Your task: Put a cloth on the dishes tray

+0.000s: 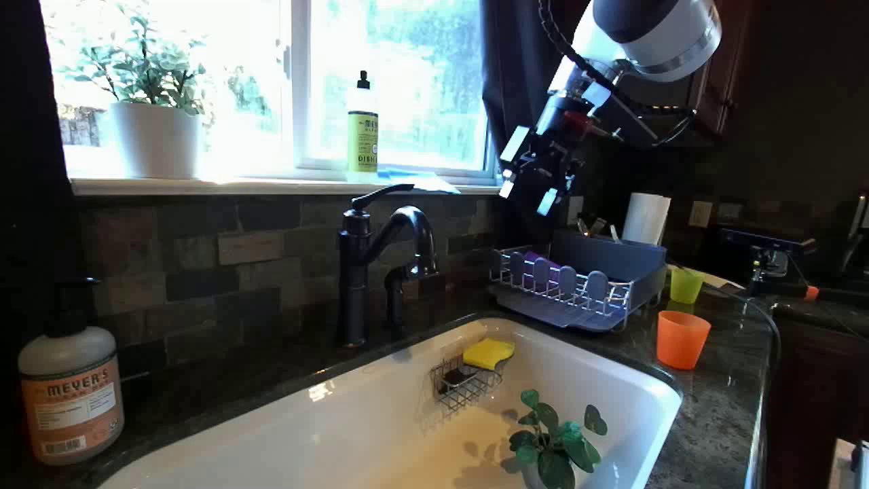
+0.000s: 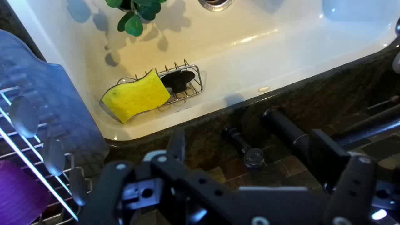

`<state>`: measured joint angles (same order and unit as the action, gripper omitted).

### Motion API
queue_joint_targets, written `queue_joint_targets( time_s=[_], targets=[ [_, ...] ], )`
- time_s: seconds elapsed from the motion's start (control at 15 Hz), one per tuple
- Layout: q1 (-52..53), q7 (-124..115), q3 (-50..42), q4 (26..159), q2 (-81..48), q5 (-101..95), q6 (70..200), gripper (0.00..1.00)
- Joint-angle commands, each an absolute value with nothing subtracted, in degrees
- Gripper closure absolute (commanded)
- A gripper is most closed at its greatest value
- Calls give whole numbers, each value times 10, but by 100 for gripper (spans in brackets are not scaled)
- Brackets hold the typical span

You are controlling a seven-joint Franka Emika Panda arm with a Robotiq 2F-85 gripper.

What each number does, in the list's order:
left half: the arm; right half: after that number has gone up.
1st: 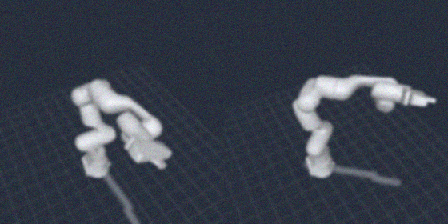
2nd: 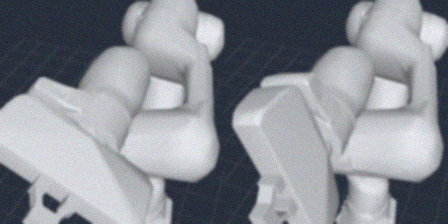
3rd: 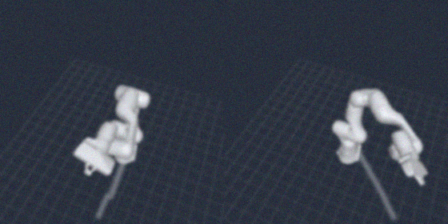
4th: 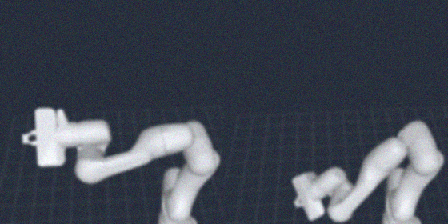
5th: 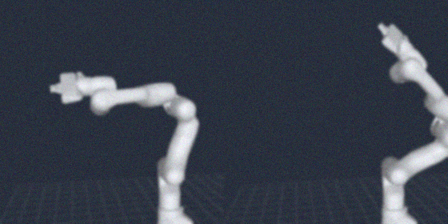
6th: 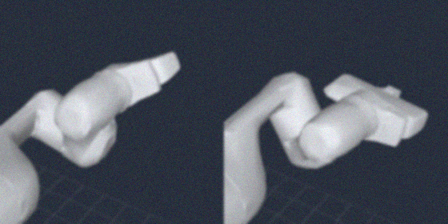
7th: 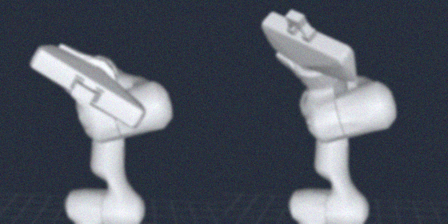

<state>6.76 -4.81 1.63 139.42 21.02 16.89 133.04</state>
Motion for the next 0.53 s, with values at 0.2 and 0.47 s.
queue_joint_targets(
  time_s=[0.2,0.47],
  targets=[
    [63,-47,20,1393,210,170,1328,0],
    [57,-43,16,1372,203,170,1369,0]
  ],
)
